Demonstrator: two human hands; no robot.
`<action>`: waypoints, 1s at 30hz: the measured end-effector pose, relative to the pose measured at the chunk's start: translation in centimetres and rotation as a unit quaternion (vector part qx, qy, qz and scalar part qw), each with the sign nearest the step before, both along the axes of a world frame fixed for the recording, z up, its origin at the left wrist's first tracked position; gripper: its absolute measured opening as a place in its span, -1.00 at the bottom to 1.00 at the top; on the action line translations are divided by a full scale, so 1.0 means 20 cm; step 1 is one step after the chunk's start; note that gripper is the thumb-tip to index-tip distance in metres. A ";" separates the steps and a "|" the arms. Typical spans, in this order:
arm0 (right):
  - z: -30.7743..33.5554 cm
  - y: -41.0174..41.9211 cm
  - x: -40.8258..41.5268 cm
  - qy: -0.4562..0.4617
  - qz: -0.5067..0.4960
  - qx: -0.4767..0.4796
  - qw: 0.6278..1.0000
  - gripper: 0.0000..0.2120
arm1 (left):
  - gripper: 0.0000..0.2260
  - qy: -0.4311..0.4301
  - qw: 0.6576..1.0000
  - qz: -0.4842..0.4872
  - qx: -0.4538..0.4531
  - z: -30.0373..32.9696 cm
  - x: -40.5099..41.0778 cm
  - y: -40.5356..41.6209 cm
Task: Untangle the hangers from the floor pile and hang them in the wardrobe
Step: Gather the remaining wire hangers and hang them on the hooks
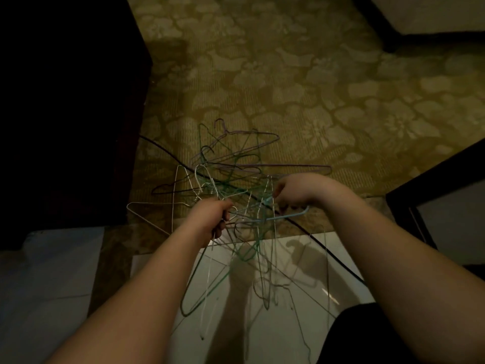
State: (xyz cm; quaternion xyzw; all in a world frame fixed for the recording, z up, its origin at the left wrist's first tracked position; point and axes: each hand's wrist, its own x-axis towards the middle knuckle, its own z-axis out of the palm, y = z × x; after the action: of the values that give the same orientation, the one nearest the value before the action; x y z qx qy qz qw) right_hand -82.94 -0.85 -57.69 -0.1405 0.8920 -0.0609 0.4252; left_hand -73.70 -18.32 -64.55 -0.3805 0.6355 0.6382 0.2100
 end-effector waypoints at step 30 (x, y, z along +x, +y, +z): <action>0.23 0.24 0.03 0.309 -0.200 -0.240 0.898 -0.70 | -0.73 0.012 0.991 -0.012 0.131 0.21 -0.16 0.37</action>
State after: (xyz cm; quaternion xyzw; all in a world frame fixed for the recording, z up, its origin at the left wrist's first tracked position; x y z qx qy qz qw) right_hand -82.40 3.97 -53.09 -0.0692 0.9462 -0.3102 0.0603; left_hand -76.86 -10.91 -60.37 -0.3345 0.5538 0.7174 0.2582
